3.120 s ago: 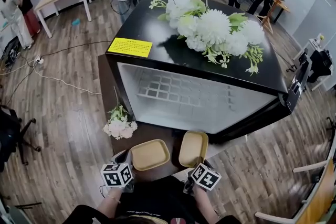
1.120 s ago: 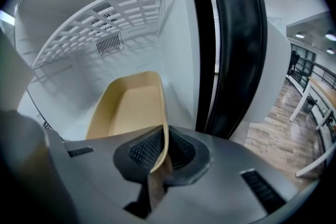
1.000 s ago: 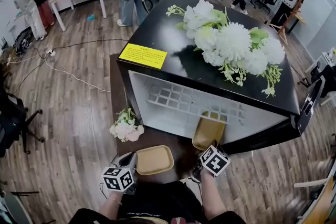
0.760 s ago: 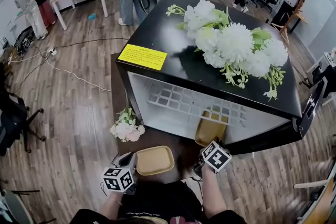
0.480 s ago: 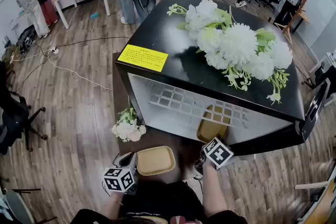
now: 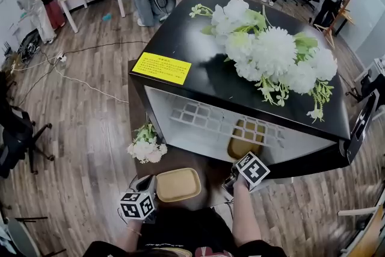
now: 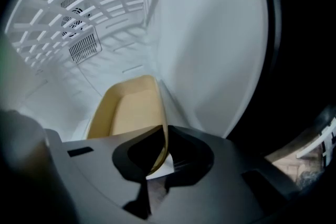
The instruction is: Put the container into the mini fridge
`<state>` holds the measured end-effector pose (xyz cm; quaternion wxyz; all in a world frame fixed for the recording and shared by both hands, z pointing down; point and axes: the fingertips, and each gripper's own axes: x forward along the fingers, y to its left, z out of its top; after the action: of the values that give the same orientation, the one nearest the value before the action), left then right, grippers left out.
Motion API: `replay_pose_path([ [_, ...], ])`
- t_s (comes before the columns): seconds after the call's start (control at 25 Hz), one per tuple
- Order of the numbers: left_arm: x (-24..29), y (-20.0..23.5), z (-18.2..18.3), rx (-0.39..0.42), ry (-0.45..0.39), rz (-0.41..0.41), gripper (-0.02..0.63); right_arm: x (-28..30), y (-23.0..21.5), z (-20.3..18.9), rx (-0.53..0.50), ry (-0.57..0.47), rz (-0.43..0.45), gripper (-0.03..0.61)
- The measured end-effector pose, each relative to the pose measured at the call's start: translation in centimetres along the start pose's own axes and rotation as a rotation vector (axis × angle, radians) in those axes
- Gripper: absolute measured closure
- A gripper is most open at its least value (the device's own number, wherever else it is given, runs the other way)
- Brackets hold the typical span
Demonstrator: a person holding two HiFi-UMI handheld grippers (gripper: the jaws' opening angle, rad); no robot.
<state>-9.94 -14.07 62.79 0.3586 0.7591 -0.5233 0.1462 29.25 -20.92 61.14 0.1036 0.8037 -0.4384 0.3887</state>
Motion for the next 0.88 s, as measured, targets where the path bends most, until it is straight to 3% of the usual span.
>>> replay_pose_path([
  [0.32,0.0,0.3,-0.1,0.010,0.012,0.018,0.603,0.2,0.2,0.1,0.015,0.015,0.001,0.541],
  [0.48,0.1,0.2,-0.1,0.022,0.017,0.020,0.603,0.4,1.0,0.1,0.039,0.011,0.054,0.442],
  [0.88,-0.2,0.2,0.2,0.016,-0.008,0.026,0.603,-0.6,1.9,0.4,0.063,-0.037,0.157,0.348],
])
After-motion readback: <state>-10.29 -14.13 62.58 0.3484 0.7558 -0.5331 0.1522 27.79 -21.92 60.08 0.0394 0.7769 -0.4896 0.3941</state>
